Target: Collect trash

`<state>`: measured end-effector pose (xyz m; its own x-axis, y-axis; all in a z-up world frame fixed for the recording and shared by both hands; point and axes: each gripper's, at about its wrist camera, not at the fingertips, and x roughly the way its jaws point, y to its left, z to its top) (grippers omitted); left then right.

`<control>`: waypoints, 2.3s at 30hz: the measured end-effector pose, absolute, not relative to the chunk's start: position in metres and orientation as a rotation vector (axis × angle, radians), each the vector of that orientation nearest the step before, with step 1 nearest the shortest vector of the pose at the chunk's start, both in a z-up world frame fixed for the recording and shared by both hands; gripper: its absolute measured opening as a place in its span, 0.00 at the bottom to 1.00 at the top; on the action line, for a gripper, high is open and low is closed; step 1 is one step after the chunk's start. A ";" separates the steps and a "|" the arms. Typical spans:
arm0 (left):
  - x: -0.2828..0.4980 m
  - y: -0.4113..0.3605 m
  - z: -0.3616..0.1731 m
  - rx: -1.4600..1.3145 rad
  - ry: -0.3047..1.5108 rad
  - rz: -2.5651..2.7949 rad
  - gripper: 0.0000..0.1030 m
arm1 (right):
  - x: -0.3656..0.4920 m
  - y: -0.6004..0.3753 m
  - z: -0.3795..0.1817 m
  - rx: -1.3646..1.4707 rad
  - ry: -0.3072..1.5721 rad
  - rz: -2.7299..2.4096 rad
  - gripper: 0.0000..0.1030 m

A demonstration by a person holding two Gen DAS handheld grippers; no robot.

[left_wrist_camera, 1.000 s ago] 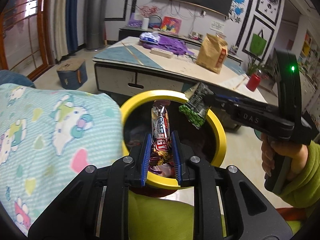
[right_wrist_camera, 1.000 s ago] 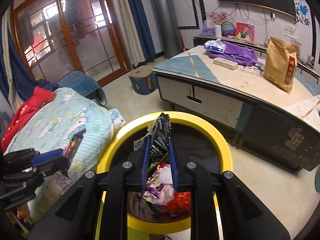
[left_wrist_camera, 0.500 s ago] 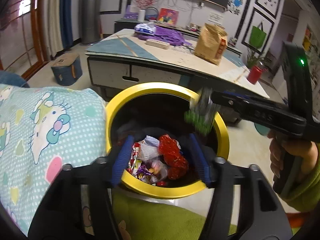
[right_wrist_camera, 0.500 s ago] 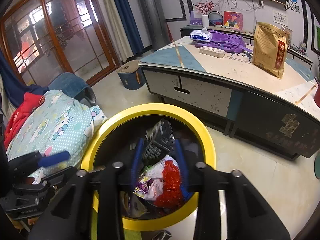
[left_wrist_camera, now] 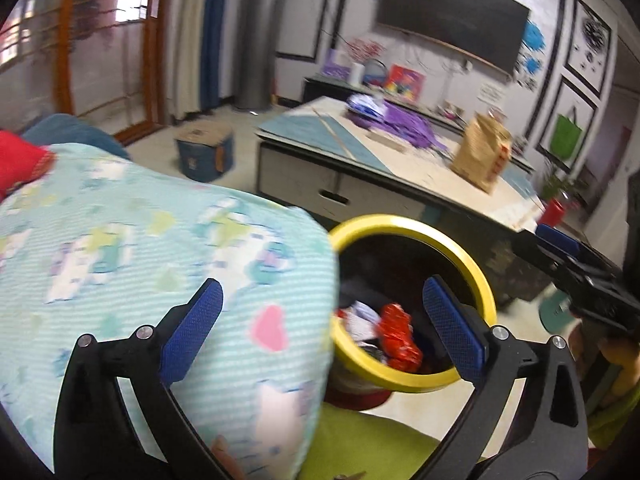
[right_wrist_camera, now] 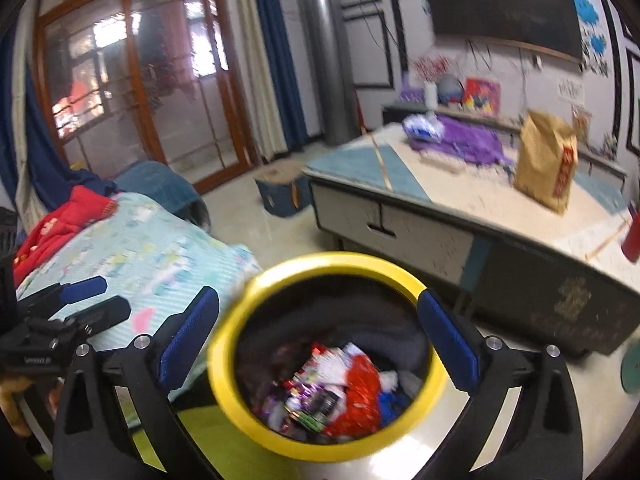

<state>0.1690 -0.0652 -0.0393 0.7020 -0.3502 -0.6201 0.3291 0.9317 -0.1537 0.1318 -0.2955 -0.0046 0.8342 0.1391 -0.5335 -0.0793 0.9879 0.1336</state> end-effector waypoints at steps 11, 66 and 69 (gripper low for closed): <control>0.110 -0.002 -0.010 -0.036 0.548 -0.210 0.89 | 0.084 -0.214 0.011 0.016 0.390 0.171 0.94; 0.047 0.021 -0.022 -0.059 0.427 -0.111 0.89 | 0.049 -0.188 -0.003 -0.012 0.302 0.182 0.94; 0.047 0.021 -0.022 -0.060 0.425 -0.111 0.89 | 0.049 -0.188 -0.003 -0.012 0.302 0.182 0.94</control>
